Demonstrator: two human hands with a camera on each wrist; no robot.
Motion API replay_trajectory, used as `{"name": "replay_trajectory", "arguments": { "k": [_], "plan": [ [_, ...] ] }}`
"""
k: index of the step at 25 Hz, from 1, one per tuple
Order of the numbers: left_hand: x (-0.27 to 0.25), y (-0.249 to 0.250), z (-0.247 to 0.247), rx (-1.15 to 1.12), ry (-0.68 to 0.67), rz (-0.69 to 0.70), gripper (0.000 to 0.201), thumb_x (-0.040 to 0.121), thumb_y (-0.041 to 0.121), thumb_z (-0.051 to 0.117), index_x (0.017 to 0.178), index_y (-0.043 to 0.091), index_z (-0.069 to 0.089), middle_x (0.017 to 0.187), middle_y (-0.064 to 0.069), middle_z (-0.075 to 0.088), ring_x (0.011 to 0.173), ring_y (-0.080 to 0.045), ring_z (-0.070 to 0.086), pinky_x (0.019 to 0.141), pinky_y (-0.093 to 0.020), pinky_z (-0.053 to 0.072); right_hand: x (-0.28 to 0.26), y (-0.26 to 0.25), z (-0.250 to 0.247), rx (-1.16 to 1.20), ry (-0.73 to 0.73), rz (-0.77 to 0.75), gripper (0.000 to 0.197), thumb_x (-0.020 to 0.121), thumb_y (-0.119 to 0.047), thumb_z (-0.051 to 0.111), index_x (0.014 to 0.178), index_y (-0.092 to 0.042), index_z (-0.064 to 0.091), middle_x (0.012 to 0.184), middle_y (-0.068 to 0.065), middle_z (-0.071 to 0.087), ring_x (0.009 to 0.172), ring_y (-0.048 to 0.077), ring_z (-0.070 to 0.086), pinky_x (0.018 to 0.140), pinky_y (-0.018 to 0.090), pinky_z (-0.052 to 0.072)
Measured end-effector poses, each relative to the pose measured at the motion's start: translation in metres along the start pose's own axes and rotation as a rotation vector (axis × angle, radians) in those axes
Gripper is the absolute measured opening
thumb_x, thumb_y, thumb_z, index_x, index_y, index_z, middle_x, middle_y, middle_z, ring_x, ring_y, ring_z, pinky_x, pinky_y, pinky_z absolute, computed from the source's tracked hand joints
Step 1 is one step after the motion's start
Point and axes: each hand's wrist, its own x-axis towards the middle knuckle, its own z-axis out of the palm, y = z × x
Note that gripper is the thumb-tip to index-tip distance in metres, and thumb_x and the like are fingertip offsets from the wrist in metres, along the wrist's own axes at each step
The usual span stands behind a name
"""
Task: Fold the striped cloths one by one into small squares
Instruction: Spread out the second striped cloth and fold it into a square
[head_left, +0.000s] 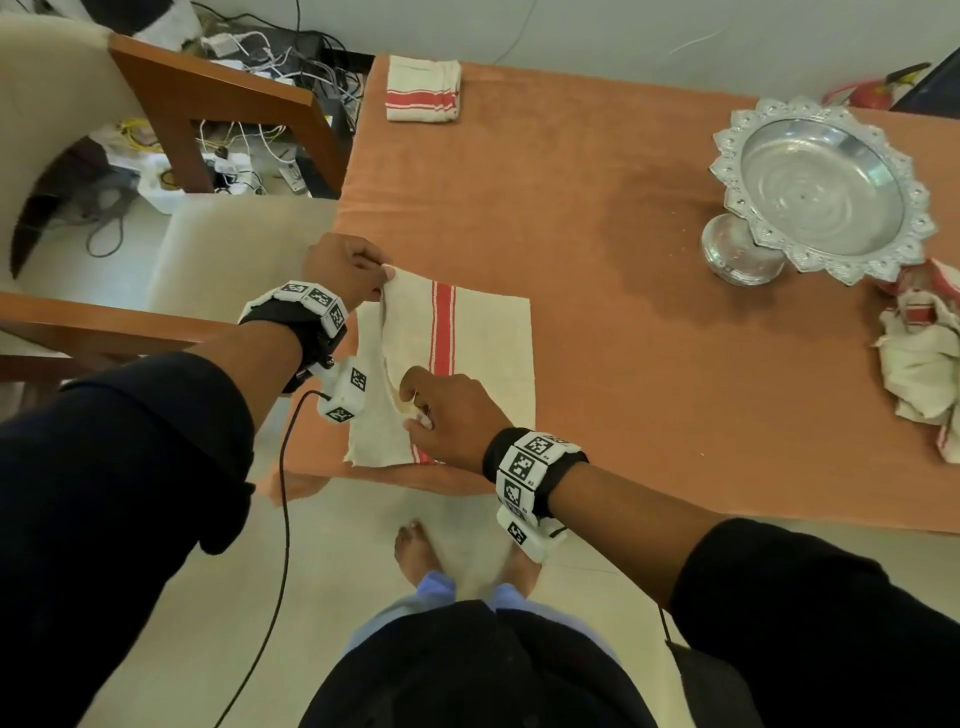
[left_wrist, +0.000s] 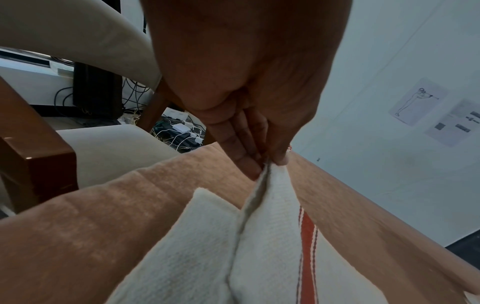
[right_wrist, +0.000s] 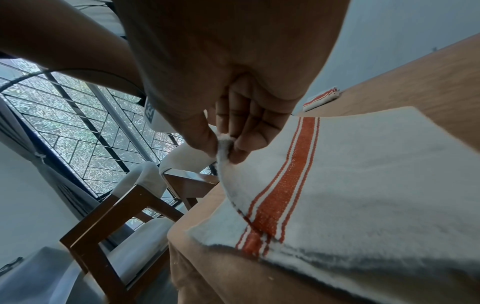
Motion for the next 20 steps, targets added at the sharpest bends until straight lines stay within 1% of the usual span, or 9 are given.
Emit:
{"name": "replay_trajectory", "arguments": {
  "k": [4, 5, 7, 9, 11, 14, 16, 18, 20],
  "plan": [
    [0.003, -0.020, -0.008, 0.016, -0.029, -0.023, 0.009, 0.087, 0.011, 0.081, 0.096, 0.008, 0.080, 0.085, -0.014, 0.077, 0.068, -0.019, 0.075, 0.063, -0.024, 0.063, 0.023, -0.007, 0.033, -0.037, -0.043, 0.027, 0.017, 0.086, -0.017, 0.069, 0.100, -0.010, 0.065, 0.085, 0.007, 0.068, 0.076, 0.028, 0.062, 0.071, 0.040, 0.053],
    [0.004, -0.027, -0.007, 0.026, -0.034, -0.025, 0.008, 0.088, 0.011, 0.080, 0.095, 0.008, 0.080, 0.085, -0.014, 0.077, 0.068, -0.019, 0.075, 0.062, -0.024, 0.063, 0.027, -0.008, 0.040, -0.047, -0.057, 0.041, 0.016, 0.086, -0.017, 0.068, 0.100, -0.009, 0.066, 0.088, 0.008, 0.066, 0.078, 0.028, 0.061, 0.072, 0.041, 0.052],
    [0.006, -0.038, -0.004, 0.047, -0.023, -0.030, 0.005, 0.088, 0.011, 0.080, 0.093, 0.011, 0.080, 0.085, -0.014, 0.077, 0.070, -0.022, 0.076, 0.068, -0.032, 0.065, 0.033, -0.008, 0.052, -0.064, -0.089, 0.067, 0.015, 0.087, -0.017, 0.067, 0.099, -0.009, 0.067, 0.093, 0.009, 0.061, 0.081, 0.029, 0.060, 0.073, 0.040, 0.052],
    [0.009, -0.047, 0.000, 0.058, -0.014, -0.031, 0.004, 0.088, 0.011, 0.080, 0.091, 0.012, 0.080, 0.082, -0.011, 0.077, 0.070, -0.025, 0.076, 0.073, -0.039, 0.066, 0.036, -0.009, 0.059, -0.080, -0.117, 0.076, 0.014, 0.086, -0.017, 0.065, 0.098, -0.010, 0.067, 0.094, 0.010, 0.059, 0.080, 0.030, 0.060, 0.072, 0.040, 0.052],
    [0.013, -0.054, 0.001, 0.086, -0.008, -0.020, 0.002, 0.087, 0.012, 0.080, 0.089, 0.013, 0.081, 0.079, -0.008, 0.077, 0.069, -0.025, 0.077, 0.074, -0.042, 0.066, 0.036, -0.012, 0.064, -0.092, -0.136, 0.074, 0.013, 0.085, -0.016, 0.065, 0.097, -0.011, 0.064, 0.091, 0.009, 0.059, 0.077, 0.030, 0.059, 0.069, 0.041, 0.052],
    [0.017, -0.060, 0.001, 0.170, 0.000, 0.014, 0.003, 0.087, 0.014, 0.079, 0.086, 0.016, 0.081, 0.076, -0.005, 0.077, 0.067, -0.023, 0.076, 0.076, -0.040, 0.065, 0.033, -0.017, 0.074, -0.085, -0.133, 0.069, 0.022, 0.081, -0.013, 0.063, 0.102, -0.014, 0.057, 0.088, 0.007, 0.058, 0.072, 0.030, 0.057, 0.065, 0.042, 0.051],
    [0.019, -0.062, 0.000, 0.230, 0.009, 0.038, 0.004, 0.086, 0.016, 0.079, 0.089, 0.017, 0.082, 0.080, -0.005, 0.078, 0.072, -0.023, 0.076, 0.078, -0.035, 0.063, 0.032, -0.018, 0.079, -0.053, -0.125, 0.076, 0.030, 0.080, -0.013, 0.062, 0.108, -0.016, 0.050, 0.090, 0.007, 0.059, 0.071, 0.030, 0.058, 0.063, 0.042, 0.051],
    [0.019, -0.064, -0.001, 0.286, 0.015, 0.056, 0.007, 0.086, 0.018, 0.079, 0.093, 0.018, 0.083, 0.086, -0.004, 0.078, 0.080, -0.022, 0.074, 0.075, -0.028, 0.057, 0.032, -0.019, 0.084, -0.043, -0.117, 0.089, 0.034, 0.081, -0.012, 0.061, 0.112, -0.016, 0.046, 0.091, 0.008, 0.060, 0.070, 0.031, 0.057, 0.062, 0.042, 0.051],
    [0.019, -0.068, -0.001, 0.325, 0.018, 0.071, 0.008, 0.086, 0.019, 0.079, 0.092, 0.020, 0.083, 0.087, -0.001, 0.078, 0.082, -0.021, 0.074, 0.074, -0.027, 0.055, 0.032, -0.019, 0.088, -0.038, -0.114, 0.102, 0.038, 0.082, -0.010, 0.061, 0.116, -0.014, 0.044, 0.093, 0.009, 0.060, 0.069, 0.032, 0.056, 0.062, 0.040, 0.051]
  ]
}}
